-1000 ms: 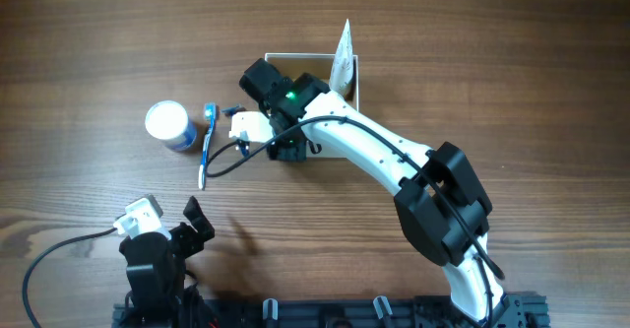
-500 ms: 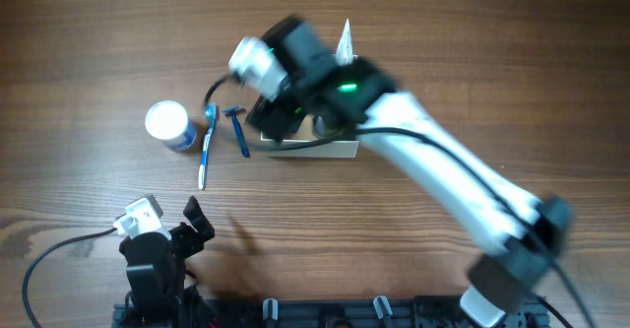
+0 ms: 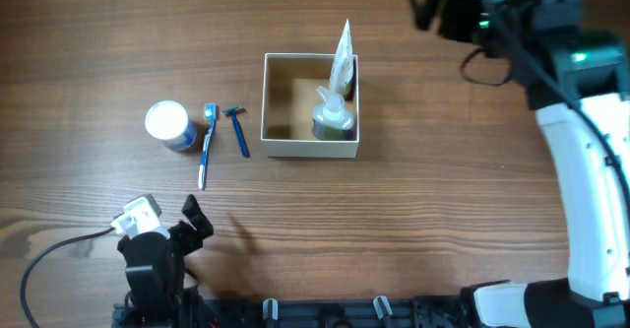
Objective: Pack container
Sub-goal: 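Raise the right arm away from the box, then reach the left gripper toward the white cotton-swab tub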
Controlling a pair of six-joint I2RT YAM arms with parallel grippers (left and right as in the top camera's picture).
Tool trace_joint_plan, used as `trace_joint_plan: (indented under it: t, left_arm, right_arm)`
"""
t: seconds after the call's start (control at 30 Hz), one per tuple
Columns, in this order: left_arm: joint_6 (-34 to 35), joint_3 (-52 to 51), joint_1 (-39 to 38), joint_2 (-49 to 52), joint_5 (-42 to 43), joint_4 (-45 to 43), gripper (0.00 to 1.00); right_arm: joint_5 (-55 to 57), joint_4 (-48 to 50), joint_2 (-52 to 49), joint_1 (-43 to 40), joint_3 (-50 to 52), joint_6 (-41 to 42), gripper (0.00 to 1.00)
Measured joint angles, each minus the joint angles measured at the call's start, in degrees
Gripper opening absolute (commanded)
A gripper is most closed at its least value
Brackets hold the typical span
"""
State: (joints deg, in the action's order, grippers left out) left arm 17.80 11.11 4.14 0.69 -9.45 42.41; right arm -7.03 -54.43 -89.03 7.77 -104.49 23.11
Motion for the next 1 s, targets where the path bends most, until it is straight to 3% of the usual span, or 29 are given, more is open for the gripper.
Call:
trace_joint_plan:
  t: [0.3, 0.5, 0.73, 1.0]
  left_arm:
    - [-0.1, -0.2, 0.0, 0.0, 5.2, -16.6, 1.0]
    - [-0.1, 3.8, 0.0, 4.5, 5.7, -15.0, 1.0]
    - [-0.1, 20.1, 0.4, 26.2, 2.8, -11.2, 1.0]
    - [-0.2, 51.8, 3.9, 67.2, 7.6, -3.2, 1.0]
  right_arm:
    - [-0.1, -3.1, 0.0, -2.3, 0.0, 5.6, 1.0]
    - [-0.1, -4.9, 0.0, -2.3, 0.0, 6.2, 1.0]
    - [-0.1, -5.0, 0.0, -2.3, 0.1, 6.3, 1.0]
    - [-0.1, -4.9, 0.0, -2.3, 0.1, 6.5, 1.0]
